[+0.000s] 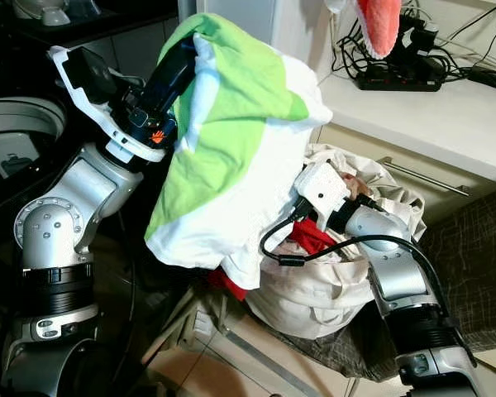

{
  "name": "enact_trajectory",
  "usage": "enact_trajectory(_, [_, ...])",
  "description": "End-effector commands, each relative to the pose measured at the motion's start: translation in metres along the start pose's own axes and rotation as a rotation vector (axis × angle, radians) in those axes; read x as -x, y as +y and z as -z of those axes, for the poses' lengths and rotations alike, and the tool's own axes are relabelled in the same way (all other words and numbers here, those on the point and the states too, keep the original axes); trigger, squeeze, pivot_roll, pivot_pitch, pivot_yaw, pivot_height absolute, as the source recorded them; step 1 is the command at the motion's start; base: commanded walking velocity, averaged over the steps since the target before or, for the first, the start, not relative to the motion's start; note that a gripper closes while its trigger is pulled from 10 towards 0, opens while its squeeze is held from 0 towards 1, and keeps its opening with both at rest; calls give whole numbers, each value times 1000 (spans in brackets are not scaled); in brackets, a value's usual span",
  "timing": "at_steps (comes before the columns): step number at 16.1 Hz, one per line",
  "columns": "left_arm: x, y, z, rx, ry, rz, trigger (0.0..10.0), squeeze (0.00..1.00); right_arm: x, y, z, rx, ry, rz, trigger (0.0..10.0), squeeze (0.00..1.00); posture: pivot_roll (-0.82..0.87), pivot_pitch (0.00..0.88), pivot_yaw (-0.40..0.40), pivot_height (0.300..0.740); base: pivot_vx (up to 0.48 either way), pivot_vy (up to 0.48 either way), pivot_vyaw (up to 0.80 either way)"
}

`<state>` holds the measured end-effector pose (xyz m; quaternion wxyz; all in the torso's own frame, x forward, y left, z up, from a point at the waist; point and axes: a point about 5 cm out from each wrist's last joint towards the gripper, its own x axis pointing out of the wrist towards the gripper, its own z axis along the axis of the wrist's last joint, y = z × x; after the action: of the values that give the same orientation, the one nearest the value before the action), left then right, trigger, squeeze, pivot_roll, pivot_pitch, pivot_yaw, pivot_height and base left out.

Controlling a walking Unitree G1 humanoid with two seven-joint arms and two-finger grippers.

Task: Clothes washing

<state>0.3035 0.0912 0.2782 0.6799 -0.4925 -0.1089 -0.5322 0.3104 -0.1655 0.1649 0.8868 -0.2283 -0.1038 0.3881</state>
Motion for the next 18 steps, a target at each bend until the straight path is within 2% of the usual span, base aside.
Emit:
enact_trajectory(1, [-5, -8, -3, -4, -17, 42, 0, 0, 2, 3, 5, -36, 13, -25, 0, 0, -6, 0, -7, 740, 0, 0, 0])
enact_trajectory(4, [-4, -7, -3, -4, -17, 39, 0, 0, 4, 1, 9, -48, 36, -4, 0, 0, -6, 0, -7, 740, 0, 0, 0])
enact_trajectory(11, [-3, -7, -5, -17, -29, 23, 0, 0, 8, -18, 11, -100, 49, 125, 0, 0, 0, 0, -14, 740, 0, 0, 0])
enact_trajectory(15, [1, 0, -15, -67, -69, -41, 0, 0, 24, -60, 19, -131, 123, 459, 0, 0, -3, 0, -14, 740, 0, 0, 0])
enact_trajectory(18, [3, 5, -20, -97, -97, -94, 0, 0, 40, -82, 21, -165, 140, 618, 0, 0, -1, 0, -17, 740, 0, 0, 0])
